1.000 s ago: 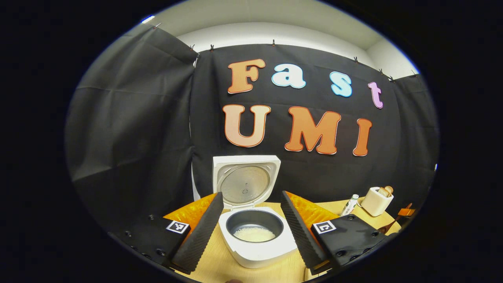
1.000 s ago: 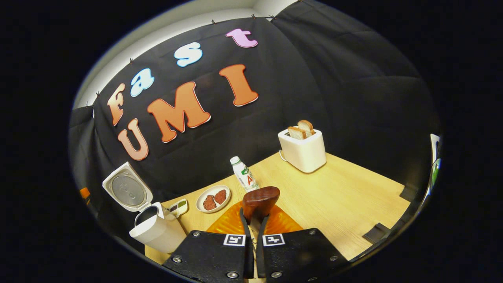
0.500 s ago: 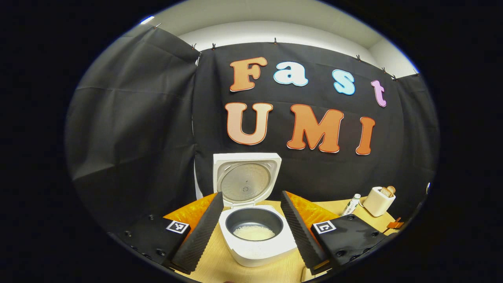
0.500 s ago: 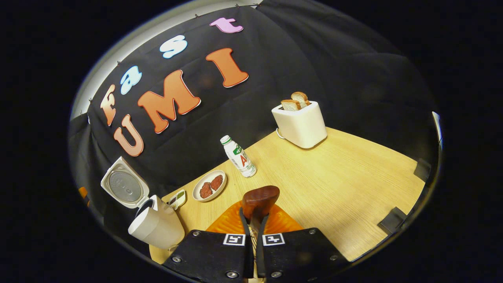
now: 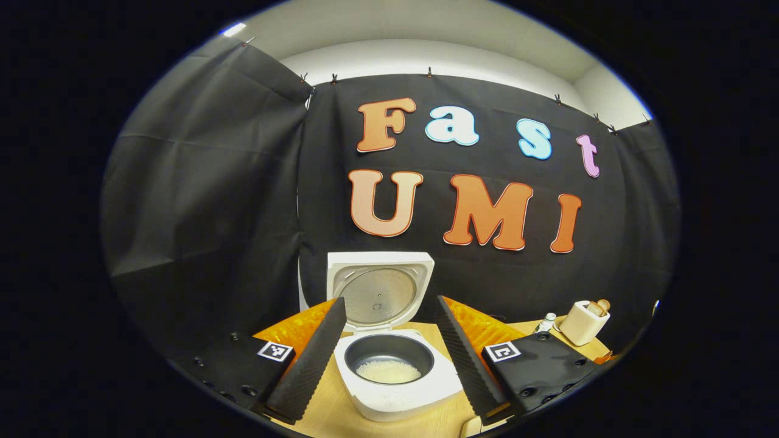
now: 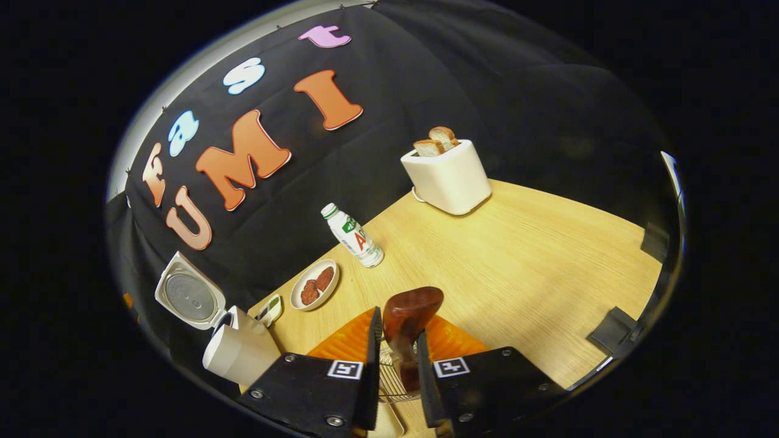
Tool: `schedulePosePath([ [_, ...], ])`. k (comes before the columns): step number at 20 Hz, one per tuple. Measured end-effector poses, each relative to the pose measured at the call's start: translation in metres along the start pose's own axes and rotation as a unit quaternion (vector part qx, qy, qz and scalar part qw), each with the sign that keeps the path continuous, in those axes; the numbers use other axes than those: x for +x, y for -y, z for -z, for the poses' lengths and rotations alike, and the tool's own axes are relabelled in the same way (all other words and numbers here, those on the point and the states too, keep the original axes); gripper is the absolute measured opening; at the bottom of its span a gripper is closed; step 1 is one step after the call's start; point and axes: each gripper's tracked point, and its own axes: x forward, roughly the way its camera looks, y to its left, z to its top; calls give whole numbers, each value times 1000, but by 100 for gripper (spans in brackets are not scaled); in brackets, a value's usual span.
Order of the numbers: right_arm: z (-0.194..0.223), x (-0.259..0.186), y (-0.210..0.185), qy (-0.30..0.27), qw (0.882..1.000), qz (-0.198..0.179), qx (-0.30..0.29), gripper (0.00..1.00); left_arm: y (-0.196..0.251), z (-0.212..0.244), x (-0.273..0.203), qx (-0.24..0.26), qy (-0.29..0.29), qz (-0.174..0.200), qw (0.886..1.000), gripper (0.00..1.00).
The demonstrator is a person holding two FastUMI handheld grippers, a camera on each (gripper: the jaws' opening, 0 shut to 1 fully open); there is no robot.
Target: Close the left gripper, press the button to open the rice cooker; take a wooden spoon from the chopstick holder with the right hand, scoop a spoonful of rice and pour it into the rice cooker, then put the wooden spoon back into the chopstick holder.
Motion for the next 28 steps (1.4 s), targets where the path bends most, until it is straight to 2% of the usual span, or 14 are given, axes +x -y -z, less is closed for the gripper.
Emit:
schedulePosePath([
  [1,-3,-3,1,2,1000,2,4,25,2,-2,3,1,1,3,1000,98],
  [2,-5,-6,0,5,1000,-3,7,51,6,-4,7,0,-2,6,1000,99],
  [3,-9,-10,-1,9,1000,-6,5,58,9,-2,12,-1,-8,9,1000,99],
  [4,-12,-14,2,13,1000,-1,-1,75,11,-3,16,-1,-11,10,1000,99],
  [6,-20,-18,8,22,999,17,-18,94,14,-11,28,5,-12,11,1000,100],
  [11,-45,-39,15,50,997,48,-46,95,19,-48,78,14,9,10,1000,98],
  [16,-65,-62,20,73,995,64,-35,95,21,-80,145,12,16,4,1000,99],
  [19,-73,-69,22,84,993,77,-30,94,19,-82,184,-12,-3,11,1000,99],
  [23,-80,-80,23,98,990,94,-38,95,2,-75,240,-17,-23,-11,1000,100],
  [27,-83,-90,28,105,987,112,-40,95,-5,-47,282,-38,-74,-13,996,98],
  [28,-85,-93,31,108,986,117,-39,95,-9,-44,288,-29,-82,-20,996,98],
])
